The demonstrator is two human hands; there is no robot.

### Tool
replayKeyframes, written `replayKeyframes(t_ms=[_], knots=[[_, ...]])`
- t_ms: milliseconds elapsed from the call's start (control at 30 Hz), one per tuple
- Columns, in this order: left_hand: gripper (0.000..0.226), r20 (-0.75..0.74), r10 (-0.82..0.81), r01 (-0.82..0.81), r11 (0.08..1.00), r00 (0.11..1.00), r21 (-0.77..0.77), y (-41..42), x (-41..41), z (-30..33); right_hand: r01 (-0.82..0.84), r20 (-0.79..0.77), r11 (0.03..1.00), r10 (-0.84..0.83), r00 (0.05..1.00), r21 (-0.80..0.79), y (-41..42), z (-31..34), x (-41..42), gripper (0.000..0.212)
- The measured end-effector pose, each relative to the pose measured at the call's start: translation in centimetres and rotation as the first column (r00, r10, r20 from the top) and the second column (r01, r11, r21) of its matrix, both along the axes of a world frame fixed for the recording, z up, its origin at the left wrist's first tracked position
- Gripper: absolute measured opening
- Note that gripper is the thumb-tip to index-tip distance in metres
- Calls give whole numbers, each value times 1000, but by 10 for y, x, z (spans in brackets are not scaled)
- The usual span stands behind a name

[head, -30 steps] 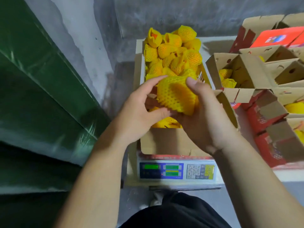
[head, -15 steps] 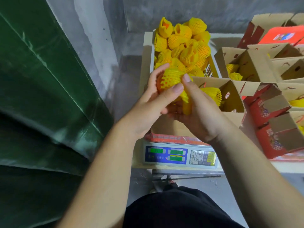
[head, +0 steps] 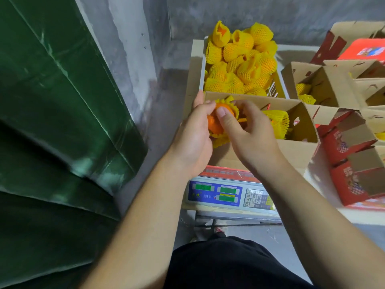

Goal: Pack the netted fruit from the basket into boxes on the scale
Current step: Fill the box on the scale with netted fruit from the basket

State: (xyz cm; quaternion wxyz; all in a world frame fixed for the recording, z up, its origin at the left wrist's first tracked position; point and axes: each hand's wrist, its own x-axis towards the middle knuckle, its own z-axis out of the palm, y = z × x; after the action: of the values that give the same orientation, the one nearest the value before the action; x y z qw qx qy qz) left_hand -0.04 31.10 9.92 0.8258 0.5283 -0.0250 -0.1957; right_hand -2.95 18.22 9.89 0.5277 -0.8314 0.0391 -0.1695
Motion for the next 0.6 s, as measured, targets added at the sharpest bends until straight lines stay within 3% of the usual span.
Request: replayKeyframes(t_ms=[67,133,200,267,433,500,600], knots=[[71,-5,10,-10,1000,1000,5,0,0,-1,6,-17,1000,-5,1000,10,0,-2,-2,34],[72,39,14,-16,999,999,49,1,1,-2,-21,-61,993,28,998,118,-4,-1,-4,36],[65,71,39,-44,997,997,67,4,2,-2,-83,-99,956,115,988,281,-9,0,-5,41],[52,88,61,-68,995,994,77,5,3,-1,-159,-79,926,197,977,341,-17,1,-7,44],[20,120,181,-184,983,976,16,9,9,-3,-260,-23,913,282,959,313,-31,7,-11,64],[12,247,249,-269,962,936,49,9,11,-4,-218,-34,941,234,972,261,-30,6,-10,65],[21,448,269,-330,942,853,63,6,8,-5,-94,-56,986,103,993,136,-23,1,-7,66]])
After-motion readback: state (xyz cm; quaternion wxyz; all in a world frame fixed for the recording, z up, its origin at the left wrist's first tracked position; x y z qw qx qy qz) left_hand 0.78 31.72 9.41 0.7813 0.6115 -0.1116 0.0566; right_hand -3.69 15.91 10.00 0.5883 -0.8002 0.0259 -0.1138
